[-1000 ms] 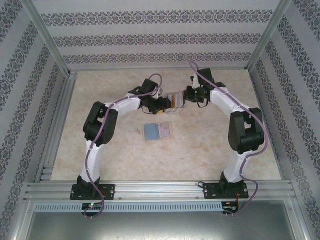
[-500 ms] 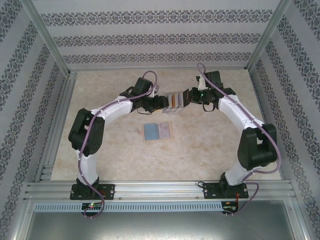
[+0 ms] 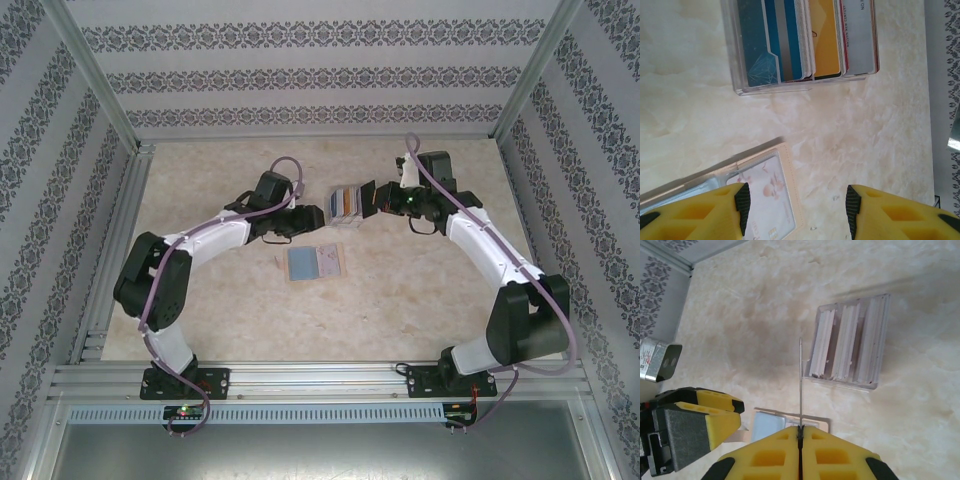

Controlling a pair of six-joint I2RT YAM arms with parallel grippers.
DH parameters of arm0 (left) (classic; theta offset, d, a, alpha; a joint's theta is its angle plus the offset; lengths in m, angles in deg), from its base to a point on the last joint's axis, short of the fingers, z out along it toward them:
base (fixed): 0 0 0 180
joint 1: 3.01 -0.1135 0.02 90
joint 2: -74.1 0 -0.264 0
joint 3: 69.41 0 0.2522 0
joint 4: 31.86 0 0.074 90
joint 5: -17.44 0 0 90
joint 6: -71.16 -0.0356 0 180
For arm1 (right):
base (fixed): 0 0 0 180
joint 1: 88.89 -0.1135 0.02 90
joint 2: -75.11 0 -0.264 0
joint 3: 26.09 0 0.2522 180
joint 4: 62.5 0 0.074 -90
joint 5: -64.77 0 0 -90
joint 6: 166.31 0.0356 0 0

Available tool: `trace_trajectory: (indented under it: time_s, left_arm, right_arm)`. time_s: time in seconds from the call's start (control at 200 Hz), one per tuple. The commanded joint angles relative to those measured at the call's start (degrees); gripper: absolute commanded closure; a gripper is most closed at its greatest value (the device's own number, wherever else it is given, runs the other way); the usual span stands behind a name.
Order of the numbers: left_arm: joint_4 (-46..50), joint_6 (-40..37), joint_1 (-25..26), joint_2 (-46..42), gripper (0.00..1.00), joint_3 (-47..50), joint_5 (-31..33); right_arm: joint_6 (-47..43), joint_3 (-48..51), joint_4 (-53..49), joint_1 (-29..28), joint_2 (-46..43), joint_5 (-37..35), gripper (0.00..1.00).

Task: Put the credit cards into the card holder

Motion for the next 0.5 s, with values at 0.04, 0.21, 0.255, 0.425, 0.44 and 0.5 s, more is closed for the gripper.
trace_trajectory:
  time_s: [0.04,0.21,0.255,0.425,0.44,0.5]
  left_arm:
    - [-2.1,-2.4,-1.4,-4.1,0.45,4.2,2.4]
    - [-1.2,-3.0,-2.3,-8.2,0.44,9.3,2.6]
    - [-0.6,-3.5,-2.6,-8.9,0.45,10.5,3.0]
    - [1.3,-3.6,-4.5,-12.1,0.45,15.2,3.4]
    - [1.4,-3.5,-4.7,-12.6,0.45,15.7,3.5]
    - [1.7,-3.5,-5.1,-14.2,0.45,17.5,4.2]
  right_arm:
    - [2.4,3.4,3.8,0.5,-3.4,4.8,0.9]
    - [5.3,7.4,7.6,0.3,-4.4,10.7,0.9]
    - [6.4,9.0,9.2,0.1,-4.8,12.1,0.9]
    - [8.5,14.2,13.5,-1.5,-5.1,17.0,0.89]
    - [8.6,14.6,13.8,-1.8,-5.0,17.4,0.9]
    - [9.7,16.2,15.5,-3.0,-4.3,18.3,0.9]
